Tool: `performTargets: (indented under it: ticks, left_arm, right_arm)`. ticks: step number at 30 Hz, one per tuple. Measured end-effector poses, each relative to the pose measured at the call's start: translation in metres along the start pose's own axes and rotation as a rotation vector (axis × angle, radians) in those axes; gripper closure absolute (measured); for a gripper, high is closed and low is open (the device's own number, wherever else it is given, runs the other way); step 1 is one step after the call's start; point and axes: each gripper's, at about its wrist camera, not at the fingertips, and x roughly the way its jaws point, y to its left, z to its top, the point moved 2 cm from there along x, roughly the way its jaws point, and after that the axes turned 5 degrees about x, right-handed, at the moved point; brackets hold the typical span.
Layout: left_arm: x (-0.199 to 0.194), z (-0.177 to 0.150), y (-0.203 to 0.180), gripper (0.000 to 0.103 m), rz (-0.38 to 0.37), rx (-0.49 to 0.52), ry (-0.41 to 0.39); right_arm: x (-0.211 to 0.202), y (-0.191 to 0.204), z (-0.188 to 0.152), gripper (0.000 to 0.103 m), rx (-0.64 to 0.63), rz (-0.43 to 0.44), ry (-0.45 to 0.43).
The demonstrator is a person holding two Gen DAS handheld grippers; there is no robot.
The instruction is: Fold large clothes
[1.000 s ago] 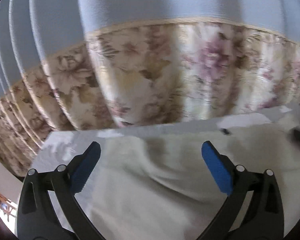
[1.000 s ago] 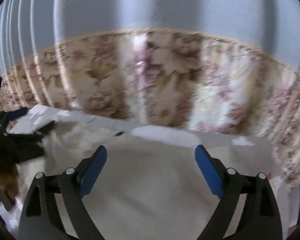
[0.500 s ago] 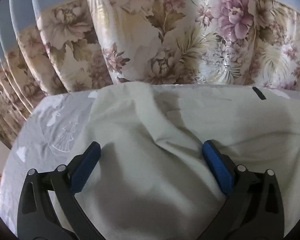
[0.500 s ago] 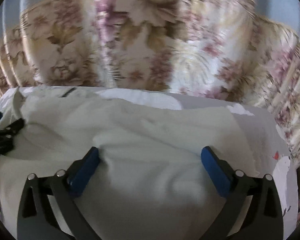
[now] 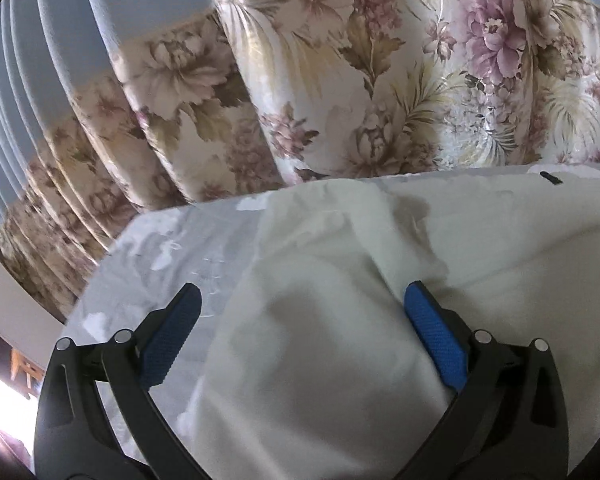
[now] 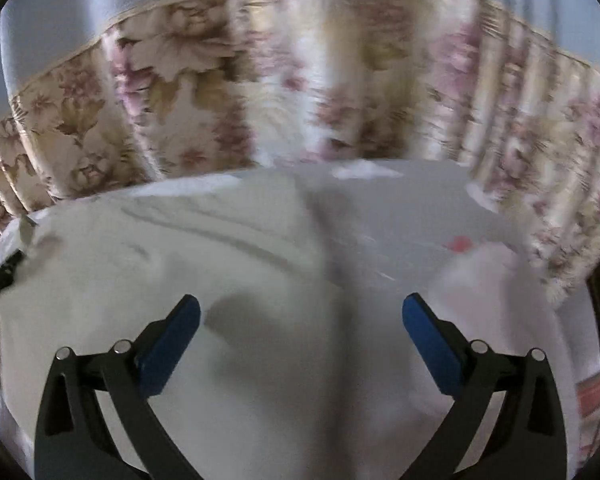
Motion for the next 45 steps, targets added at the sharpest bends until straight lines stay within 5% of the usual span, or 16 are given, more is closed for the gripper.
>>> performTargets:
  ticks: [2,5,8,14,19,24,28,36,39,45]
  left_arm:
    - [-0.013,-0.002,0.004,0.003,-0.044,-0.048,0.005]
    - [-0.053,-0.004,0.007,0.003,-0.282,-0.236,-0.043]
    - [-0.082,0.001,-0.03,0.003,-0.371,-0.17,-0.049]
    - [-0.079,-0.005,-0.069,0.003,-0.375,-0.133,-0.005]
    - [-0.071,-0.011,-0.073,0.003,-0.347,-0.146,-0.029]
    - [-0.069,-0.017,-0.078,0.003,-0.329,-0.121,-0.064]
    - [-0.066,-0.017,-0.076,0.003,-0.355,-0.139,-0.052]
    - [-0.067,-0.014,-0.08,0.003,-0.358,-0.122,-0.06]
    - [-0.068,-0.015,-0.081,0.003,-0.357,-0.119,-0.064]
    - [-0.059,-0.014,-0.09,0.003,-0.332,-0.076,-0.006]
  right_arm:
    - [-0.006,-0.024,-0.009,0.002,0.046,0.052,0.012]
    - [-0.008,-0.039,-0.015,0.002,0.105,0.129,0.022]
    - [-0.003,-0.023,-0.016,0.002,0.074,0.144,0.027]
    - [0.016,0.033,-0.022,0.003,-0.09,0.093,0.078]
    - [0.011,0.062,-0.022,0.015,-0.163,0.096,0.054]
    - [0.03,0.032,-0.022,0.004,0.022,0.214,0.137]
    - [0.027,0.036,-0.027,0.005,-0.004,0.217,0.125]
    - [0.015,0.056,-0.028,0.074,-0.071,0.282,0.143]
    - [0.011,0.06,-0.028,0.086,-0.074,0.266,0.152]
    - [-0.015,0.062,-0.011,0.092,-0.019,0.344,0.136]
